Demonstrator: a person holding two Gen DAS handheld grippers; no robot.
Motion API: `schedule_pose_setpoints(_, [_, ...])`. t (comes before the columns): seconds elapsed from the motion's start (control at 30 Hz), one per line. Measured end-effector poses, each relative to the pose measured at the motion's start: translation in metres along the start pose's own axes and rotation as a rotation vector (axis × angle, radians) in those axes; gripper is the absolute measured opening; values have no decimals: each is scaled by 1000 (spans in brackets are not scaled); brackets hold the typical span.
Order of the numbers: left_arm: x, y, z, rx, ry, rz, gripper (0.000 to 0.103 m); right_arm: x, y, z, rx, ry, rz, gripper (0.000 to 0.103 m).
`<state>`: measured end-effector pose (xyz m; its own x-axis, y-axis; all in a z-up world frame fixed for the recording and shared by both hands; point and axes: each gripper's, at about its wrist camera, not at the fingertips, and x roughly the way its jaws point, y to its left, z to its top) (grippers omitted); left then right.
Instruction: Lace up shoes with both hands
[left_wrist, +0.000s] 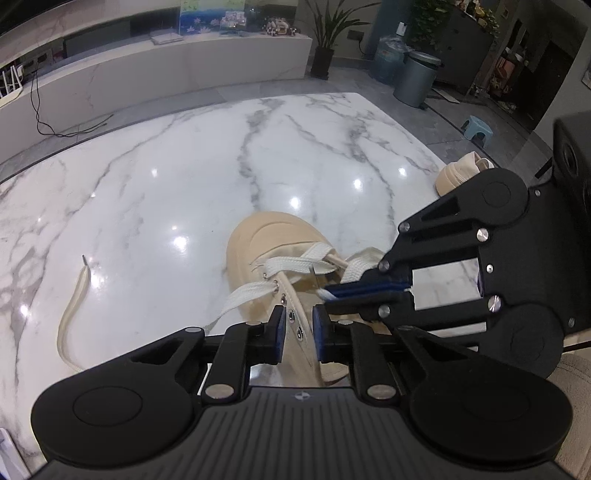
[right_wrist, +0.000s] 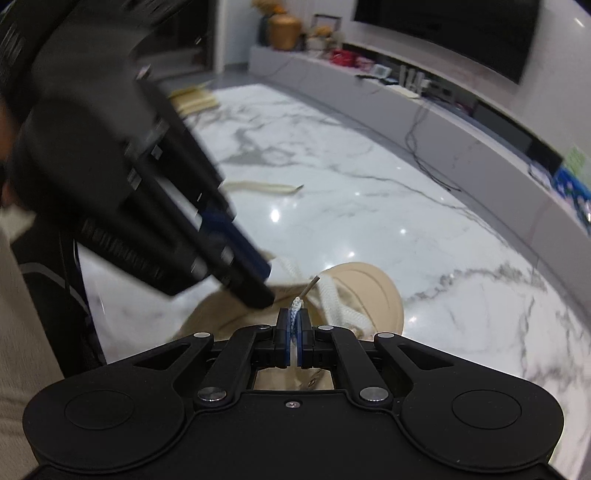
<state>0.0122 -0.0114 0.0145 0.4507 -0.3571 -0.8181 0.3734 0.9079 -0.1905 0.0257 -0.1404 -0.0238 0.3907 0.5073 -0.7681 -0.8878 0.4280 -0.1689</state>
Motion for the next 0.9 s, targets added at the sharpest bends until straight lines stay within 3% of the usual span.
schedule_pose_setpoints(0.37, [0,5,-1,10,-2,-5,14,21,14,10,-251,115,37,2])
schedule_pose_setpoints(0.7, [2,7,-1,11,-6,-18,18,32,8,17,-290,161,112,2])
schedule_pose_setpoints(0.9, [1,6,-2,35,-18,-6,25,30,5,24,-310,159,142,2])
